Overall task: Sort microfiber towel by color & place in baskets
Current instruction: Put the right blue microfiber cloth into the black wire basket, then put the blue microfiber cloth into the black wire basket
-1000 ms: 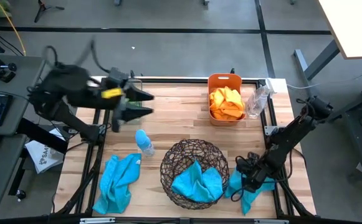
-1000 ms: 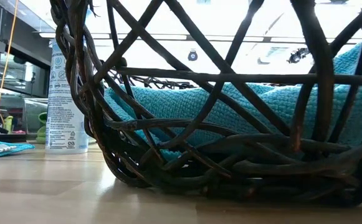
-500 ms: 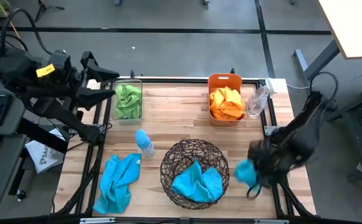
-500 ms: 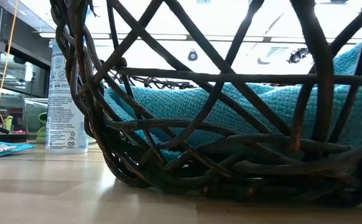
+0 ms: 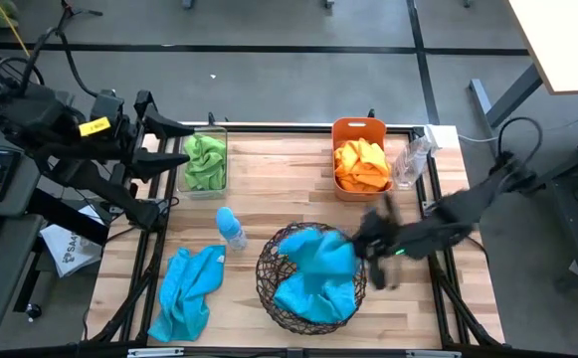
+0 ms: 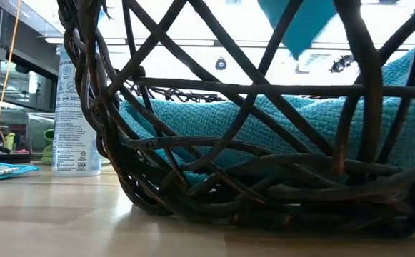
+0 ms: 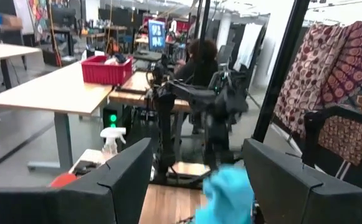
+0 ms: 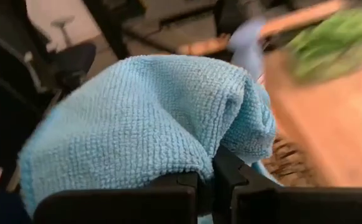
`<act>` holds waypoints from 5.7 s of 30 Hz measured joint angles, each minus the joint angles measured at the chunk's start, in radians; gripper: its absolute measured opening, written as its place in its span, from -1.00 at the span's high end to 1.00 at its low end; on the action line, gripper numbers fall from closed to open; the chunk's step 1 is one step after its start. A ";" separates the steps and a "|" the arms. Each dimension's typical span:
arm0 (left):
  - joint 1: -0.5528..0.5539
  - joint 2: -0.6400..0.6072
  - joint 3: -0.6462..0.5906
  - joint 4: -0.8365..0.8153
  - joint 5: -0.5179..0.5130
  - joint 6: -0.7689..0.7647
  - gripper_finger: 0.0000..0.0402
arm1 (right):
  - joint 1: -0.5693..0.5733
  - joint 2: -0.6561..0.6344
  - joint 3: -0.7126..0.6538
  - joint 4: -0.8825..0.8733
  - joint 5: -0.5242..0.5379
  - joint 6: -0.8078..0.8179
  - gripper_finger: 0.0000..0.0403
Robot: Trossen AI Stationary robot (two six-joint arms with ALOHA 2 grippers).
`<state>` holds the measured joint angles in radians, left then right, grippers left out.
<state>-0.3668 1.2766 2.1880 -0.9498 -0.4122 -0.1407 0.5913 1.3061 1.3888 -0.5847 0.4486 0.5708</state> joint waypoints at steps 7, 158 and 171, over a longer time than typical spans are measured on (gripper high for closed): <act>0.000 0.000 0.000 -0.049 0.000 -0.053 -0.19 | -0.123 0.166 -0.208 0.308 -0.087 0.075 0.88; 0.232 0.397 -0.887 0.845 0.845 -0.455 0.20 | -0.018 -0.431 -0.500 0.209 -0.010 0.286 -0.53; 0.120 0.340 -0.886 0.876 0.730 -0.427 0.13 | -0.052 -0.431 -0.500 0.260 0.048 0.285 -0.53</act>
<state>-0.2464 1.6163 1.3022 -0.0741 0.3177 -0.5682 0.5394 0.8753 0.8890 -0.3249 0.4965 0.8557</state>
